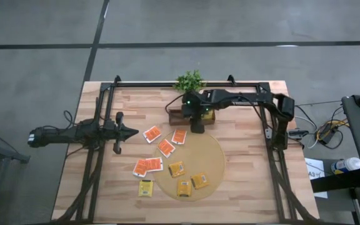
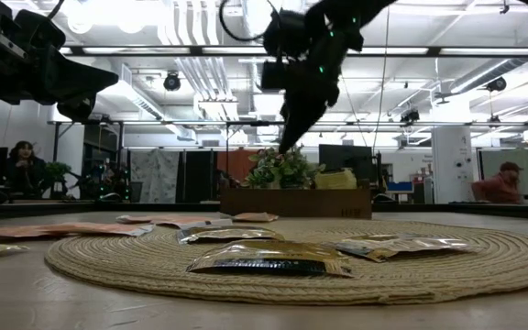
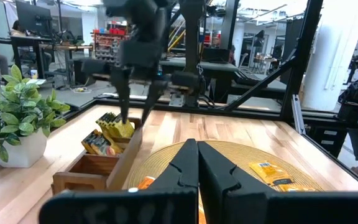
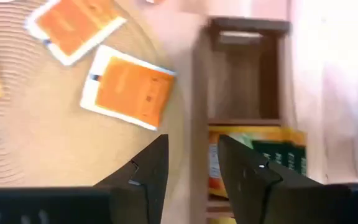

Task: Pick & Place Tea
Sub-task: Put the orange tea bag into the middle section of the wooden organizer

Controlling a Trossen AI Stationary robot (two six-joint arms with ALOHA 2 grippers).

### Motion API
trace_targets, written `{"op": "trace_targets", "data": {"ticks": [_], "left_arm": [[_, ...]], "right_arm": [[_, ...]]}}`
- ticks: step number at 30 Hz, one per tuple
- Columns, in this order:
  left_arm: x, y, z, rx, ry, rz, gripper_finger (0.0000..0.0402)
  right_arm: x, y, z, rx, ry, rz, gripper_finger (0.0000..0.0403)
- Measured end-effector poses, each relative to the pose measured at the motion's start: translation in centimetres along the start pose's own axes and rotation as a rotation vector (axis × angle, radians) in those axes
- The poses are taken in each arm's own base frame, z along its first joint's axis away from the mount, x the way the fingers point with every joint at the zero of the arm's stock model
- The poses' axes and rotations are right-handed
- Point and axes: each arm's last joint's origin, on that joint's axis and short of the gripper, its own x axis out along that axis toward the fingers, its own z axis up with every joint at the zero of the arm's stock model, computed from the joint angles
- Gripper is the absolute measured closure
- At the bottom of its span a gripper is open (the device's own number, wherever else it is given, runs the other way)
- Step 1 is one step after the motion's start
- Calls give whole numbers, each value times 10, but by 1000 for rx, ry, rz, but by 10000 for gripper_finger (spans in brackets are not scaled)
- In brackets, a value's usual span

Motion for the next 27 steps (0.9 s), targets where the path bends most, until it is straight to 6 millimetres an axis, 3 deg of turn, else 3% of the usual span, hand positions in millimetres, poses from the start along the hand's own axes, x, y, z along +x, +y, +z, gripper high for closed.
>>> {"op": "trace_targets", "data": {"ticks": [4, 12, 27], "left_arm": [[0, 0, 0, 0, 0, -1, 402], [0, 0, 0, 0, 0, -1, 402], [0, 0, 0, 0, 0, 0, 402]], "right_arm": [[-7, 21, 11, -53, -5, 27, 260], [-11, 86, 24, -196, -24, 101, 252], [-12, 181, 20, -184, -4, 174, 250]]}}
